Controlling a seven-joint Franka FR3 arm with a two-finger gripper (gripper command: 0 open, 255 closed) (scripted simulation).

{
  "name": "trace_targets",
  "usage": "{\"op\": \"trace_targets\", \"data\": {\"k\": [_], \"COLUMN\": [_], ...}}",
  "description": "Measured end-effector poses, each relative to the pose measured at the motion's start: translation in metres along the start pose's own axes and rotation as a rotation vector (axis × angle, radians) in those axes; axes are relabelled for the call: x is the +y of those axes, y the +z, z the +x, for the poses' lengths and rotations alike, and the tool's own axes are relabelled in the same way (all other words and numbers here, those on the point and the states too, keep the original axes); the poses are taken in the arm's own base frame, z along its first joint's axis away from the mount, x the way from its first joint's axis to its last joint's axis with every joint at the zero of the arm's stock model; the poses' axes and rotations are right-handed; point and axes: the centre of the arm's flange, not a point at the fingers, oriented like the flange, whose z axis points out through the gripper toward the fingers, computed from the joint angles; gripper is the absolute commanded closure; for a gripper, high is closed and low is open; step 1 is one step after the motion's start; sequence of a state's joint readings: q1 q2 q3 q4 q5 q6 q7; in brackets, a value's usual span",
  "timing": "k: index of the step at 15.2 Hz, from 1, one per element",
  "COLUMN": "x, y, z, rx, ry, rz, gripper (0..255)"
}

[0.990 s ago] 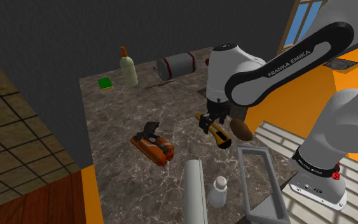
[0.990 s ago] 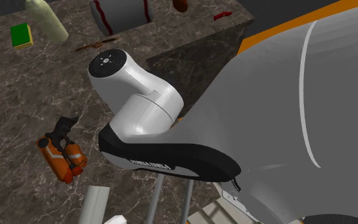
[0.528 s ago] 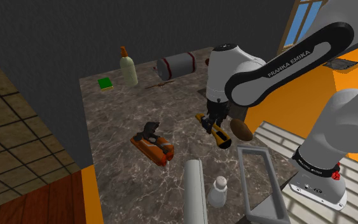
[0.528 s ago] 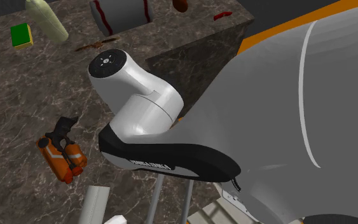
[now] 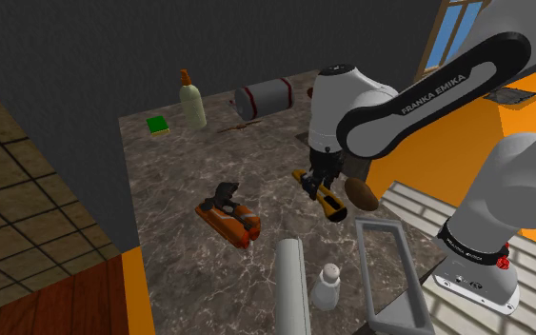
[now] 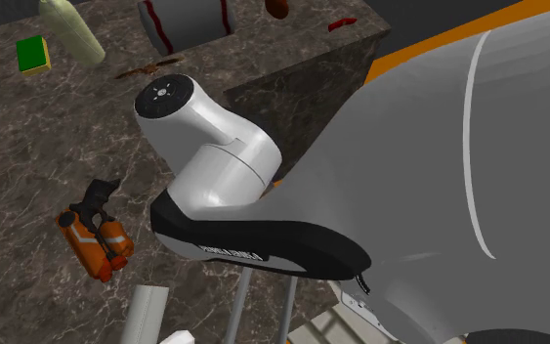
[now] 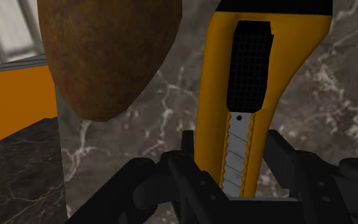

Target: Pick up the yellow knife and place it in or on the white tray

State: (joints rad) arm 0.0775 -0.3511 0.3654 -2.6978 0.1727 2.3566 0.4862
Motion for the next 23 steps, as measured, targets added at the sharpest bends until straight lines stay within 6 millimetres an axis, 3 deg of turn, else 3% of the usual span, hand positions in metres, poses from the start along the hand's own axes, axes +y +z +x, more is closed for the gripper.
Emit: {"op": "trace_targets", "data": {"k": [19,23], "x": [0.001,-0.006], "y": [-0.096,-0.101], "z": [-0.001,-0.037], "rx": [0.0,0.0], "ry": [0.0,-0.001], "rz": [0.0,0.0], "gripper": [255,255]}}
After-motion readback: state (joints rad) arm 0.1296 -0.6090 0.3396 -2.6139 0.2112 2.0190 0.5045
